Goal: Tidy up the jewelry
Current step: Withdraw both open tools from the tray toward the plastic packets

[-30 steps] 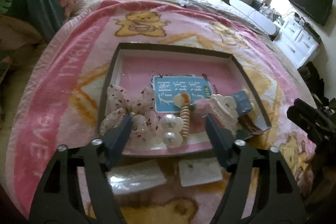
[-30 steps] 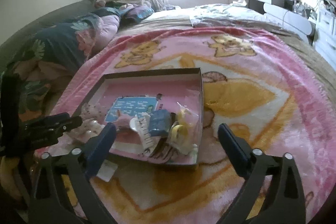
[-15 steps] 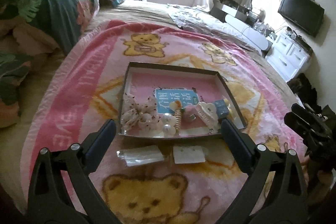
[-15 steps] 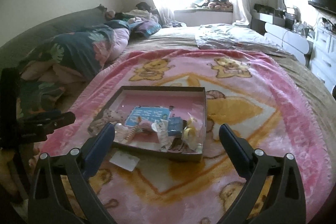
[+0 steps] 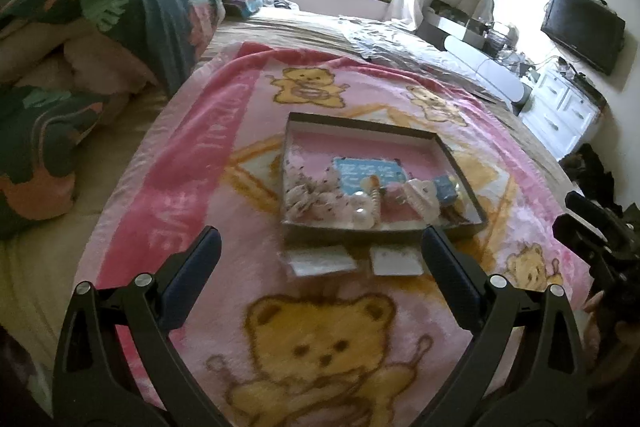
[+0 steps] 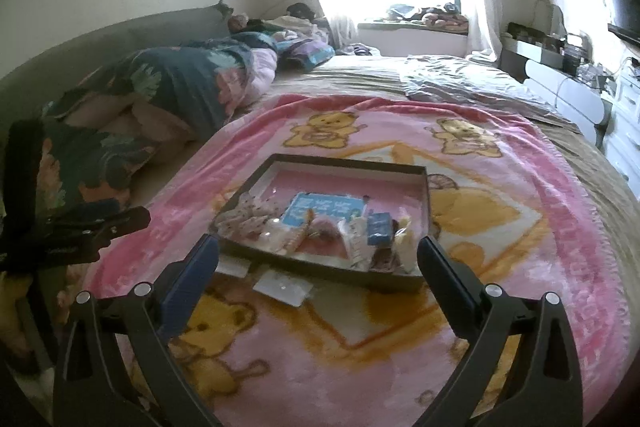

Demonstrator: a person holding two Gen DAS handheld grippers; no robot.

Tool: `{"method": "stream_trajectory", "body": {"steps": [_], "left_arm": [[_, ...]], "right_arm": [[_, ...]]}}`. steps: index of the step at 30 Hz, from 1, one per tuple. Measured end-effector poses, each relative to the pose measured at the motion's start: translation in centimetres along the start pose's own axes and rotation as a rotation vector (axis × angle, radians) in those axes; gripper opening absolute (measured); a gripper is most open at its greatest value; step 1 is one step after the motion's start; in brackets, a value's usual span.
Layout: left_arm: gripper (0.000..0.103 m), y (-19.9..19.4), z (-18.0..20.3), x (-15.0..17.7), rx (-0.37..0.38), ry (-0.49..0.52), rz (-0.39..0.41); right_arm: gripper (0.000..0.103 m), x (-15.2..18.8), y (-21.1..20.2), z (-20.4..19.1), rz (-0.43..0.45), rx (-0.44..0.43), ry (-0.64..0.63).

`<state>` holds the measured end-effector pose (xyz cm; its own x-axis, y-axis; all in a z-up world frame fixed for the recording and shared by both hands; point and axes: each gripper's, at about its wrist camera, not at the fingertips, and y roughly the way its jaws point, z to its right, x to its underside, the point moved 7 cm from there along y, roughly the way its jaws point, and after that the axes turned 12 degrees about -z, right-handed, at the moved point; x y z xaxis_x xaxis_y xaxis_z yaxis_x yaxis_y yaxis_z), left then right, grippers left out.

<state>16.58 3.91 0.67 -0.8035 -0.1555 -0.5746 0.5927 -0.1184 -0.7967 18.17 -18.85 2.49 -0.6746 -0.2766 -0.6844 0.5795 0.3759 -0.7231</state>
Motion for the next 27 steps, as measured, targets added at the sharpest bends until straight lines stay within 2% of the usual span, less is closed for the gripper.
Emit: {"method": "stream_trajectory", "body": {"steps": [15,27], "left_arm": [[0.094,1.1,-4.6,3.3,-0.043,-0.071,-0.045],[0.094,4.6,-8.1,6.0,-0.062,-0.136,-0.124]], "right_arm": [[0.099,2.7,2.7,-3.5,-0.084,-0.021,-0.057],[0.099,5.1,8.8,-3.8,-0.190,-0.017,-0.069]]}}
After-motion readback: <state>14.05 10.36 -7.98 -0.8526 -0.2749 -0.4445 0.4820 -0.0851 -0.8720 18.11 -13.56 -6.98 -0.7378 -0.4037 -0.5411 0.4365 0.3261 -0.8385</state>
